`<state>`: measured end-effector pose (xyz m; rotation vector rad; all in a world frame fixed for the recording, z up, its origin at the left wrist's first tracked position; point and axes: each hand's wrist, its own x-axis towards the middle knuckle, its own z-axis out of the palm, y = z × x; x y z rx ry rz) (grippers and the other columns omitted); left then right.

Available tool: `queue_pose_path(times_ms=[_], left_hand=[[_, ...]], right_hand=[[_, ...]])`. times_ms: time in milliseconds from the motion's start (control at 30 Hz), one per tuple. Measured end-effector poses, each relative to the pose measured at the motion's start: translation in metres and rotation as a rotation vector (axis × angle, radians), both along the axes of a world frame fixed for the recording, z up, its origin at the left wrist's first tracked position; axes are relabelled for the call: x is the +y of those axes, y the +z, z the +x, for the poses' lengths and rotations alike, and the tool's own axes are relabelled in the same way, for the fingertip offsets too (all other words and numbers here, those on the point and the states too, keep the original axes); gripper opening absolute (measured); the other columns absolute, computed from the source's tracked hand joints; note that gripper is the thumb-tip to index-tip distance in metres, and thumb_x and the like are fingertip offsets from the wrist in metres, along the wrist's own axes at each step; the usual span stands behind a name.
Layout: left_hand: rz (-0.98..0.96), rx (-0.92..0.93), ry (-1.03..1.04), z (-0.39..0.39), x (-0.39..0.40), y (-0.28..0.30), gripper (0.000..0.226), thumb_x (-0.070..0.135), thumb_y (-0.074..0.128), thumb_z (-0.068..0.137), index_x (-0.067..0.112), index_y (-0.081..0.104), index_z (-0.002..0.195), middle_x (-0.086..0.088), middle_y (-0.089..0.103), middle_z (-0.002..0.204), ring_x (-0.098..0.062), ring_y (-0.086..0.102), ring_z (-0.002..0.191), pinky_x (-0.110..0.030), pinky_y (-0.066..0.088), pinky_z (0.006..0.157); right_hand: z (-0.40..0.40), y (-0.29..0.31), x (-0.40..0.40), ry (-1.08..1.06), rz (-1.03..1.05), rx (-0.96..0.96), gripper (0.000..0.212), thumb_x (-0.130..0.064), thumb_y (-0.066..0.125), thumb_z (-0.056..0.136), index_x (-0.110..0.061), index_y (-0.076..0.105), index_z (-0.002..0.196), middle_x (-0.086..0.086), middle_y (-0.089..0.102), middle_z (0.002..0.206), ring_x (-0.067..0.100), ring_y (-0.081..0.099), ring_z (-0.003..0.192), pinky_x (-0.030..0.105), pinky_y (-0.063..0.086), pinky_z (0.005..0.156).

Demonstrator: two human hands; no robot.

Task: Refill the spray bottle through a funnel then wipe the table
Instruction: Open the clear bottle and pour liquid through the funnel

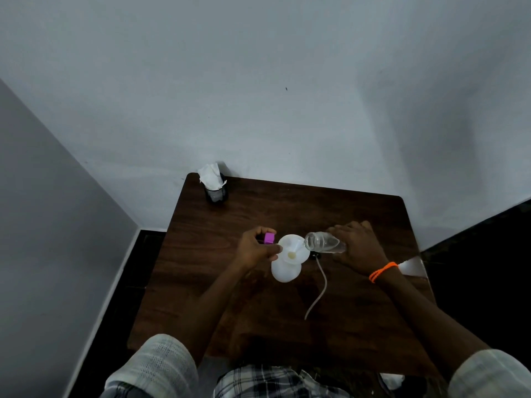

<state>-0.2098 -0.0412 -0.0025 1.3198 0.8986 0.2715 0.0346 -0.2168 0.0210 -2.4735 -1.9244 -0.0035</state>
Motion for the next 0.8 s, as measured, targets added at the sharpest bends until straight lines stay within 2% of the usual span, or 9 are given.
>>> queue_pose_path(times_ms=[167, 367, 467, 633, 700, 800], left_hand=[[-0.005, -0.006, 0.011, -0.001, -0.001, -0.001, 0.04, 0.002, 0.085, 0.076, 0.015, 0.067, 0.11, -0.018, 0.067, 0.112, -0.034, 0.075, 0.087, -0.036, 0.064, 0.071], [0.003, -0.022, 0.015, -0.002, -0.003, -0.003, 0.041, 0.002, 0.086, 0.075, 0.014, 0.068, 0.11, -0.016, 0.067, 0.112, -0.034, 0.074, 0.088, -0.043, 0.065, 0.074], [-0.001, -0.024, 0.022, -0.003, -0.004, -0.003, 0.042, 0.002, 0.086, 0.075, 0.014, 0.068, 0.11, -0.017, 0.067, 0.112, -0.033, 0.074, 0.087, -0.046, 0.065, 0.075], [0.0, -0.024, 0.031, -0.005, -0.006, -0.004, 0.042, 0.002, 0.086, 0.075, 0.014, 0.068, 0.111, -0.016, 0.067, 0.111, -0.034, 0.074, 0.088, -0.042, 0.065, 0.074], [-0.009, -0.02, 0.047, -0.005, -0.007, -0.004, 0.042, 0.001, 0.086, 0.074, 0.014, 0.068, 0.11, -0.017, 0.069, 0.109, -0.03, 0.074, 0.082, -0.041, 0.065, 0.073], [-0.015, -0.015, 0.055, -0.005, -0.008, -0.005, 0.042, 0.002, 0.087, 0.075, 0.015, 0.069, 0.11, -0.016, 0.069, 0.109, -0.031, 0.075, 0.084, -0.04, 0.065, 0.072]], right_hand=[[0.0, 0.004, 0.001, -0.009, -0.022, -0.027, 0.066, -0.062, 0.054, 0.068, -0.022, 0.072, 0.117, -0.004, 0.074, 0.112, 0.024, 0.063, 0.09, 0.035, 0.029, 0.078], [-0.004, 0.01, 0.001, 0.01, 0.035, -0.025, 0.07, -0.064, 0.051, 0.067, -0.016, 0.075, 0.113, 0.004, 0.076, 0.11, 0.029, 0.066, 0.087, 0.041, 0.043, 0.077], [-0.004, 0.011, 0.0, 0.003, 0.028, -0.029, 0.071, -0.065, 0.051, 0.068, -0.016, 0.074, 0.114, 0.004, 0.075, 0.111, 0.029, 0.066, 0.088, 0.04, 0.04, 0.078], [-0.005, 0.014, 0.0, -0.016, 0.003, -0.039, 0.071, -0.067, 0.052, 0.069, -0.017, 0.074, 0.115, 0.003, 0.075, 0.112, 0.028, 0.066, 0.09, 0.036, 0.029, 0.078], [-0.004, 0.015, 0.0, -0.027, -0.007, -0.034, 0.071, -0.068, 0.053, 0.069, -0.018, 0.074, 0.116, 0.002, 0.075, 0.113, 0.027, 0.066, 0.091, 0.036, 0.029, 0.078], [-0.005, 0.016, 0.0, -0.037, -0.013, -0.02, 0.07, -0.067, 0.054, 0.069, -0.019, 0.074, 0.116, 0.002, 0.074, 0.114, 0.027, 0.065, 0.092, 0.036, 0.031, 0.078]])
